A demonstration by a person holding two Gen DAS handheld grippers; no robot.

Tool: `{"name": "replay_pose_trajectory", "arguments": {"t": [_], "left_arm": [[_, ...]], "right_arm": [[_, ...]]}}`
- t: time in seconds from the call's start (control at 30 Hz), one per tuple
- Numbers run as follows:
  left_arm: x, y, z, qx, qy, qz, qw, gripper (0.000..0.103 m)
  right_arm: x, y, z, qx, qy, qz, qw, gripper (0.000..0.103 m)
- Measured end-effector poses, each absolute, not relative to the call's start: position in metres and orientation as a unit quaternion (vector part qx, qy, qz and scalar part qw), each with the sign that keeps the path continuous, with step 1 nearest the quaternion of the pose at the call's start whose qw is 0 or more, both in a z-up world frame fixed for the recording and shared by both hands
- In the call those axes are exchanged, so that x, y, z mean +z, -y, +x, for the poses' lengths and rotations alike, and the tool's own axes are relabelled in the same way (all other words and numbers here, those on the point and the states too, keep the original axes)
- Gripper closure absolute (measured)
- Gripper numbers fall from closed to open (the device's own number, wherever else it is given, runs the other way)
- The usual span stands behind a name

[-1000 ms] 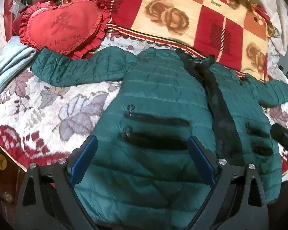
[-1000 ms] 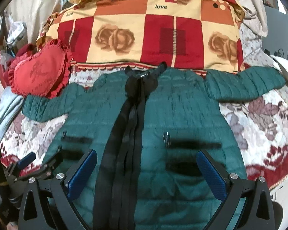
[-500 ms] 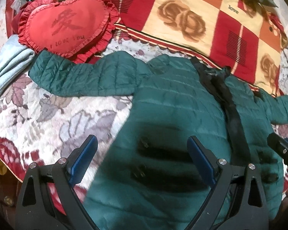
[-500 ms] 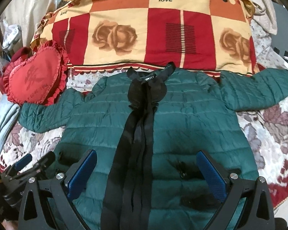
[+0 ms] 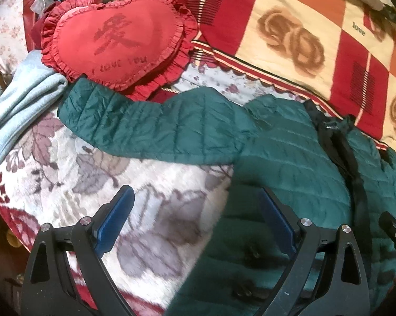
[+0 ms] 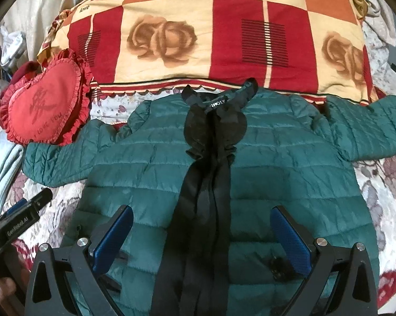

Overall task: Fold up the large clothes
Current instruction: 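Move the left gripper over the jacket to the sleeve cuff nearest it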

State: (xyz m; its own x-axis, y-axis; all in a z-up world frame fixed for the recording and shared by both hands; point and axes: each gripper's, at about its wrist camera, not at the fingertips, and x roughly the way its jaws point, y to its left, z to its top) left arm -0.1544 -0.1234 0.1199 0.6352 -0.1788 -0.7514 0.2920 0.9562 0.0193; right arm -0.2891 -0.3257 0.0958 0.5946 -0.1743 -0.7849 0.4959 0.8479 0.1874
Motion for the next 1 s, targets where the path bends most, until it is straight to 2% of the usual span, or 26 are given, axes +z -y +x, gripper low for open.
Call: {"name": "replay_pose_trajectory", "arguments": {"t": [0.5, 1.0], "left_arm": [[0.108, 0.089, -0.086, -0.047, -0.405, 0.086, 0.909, 0.008], [0.072, 0.015, -0.007, 0.036, -0.422, 0.023, 0.906, 0.008]], "right_arm": [[0.088, 0.325, -0.276, -0.175, -0.41, 0.193, 0.874, 0.0], [0.077, 0.318, -0.267, -0.163, -0.431, 0.186, 0.868, 0.0]]}}
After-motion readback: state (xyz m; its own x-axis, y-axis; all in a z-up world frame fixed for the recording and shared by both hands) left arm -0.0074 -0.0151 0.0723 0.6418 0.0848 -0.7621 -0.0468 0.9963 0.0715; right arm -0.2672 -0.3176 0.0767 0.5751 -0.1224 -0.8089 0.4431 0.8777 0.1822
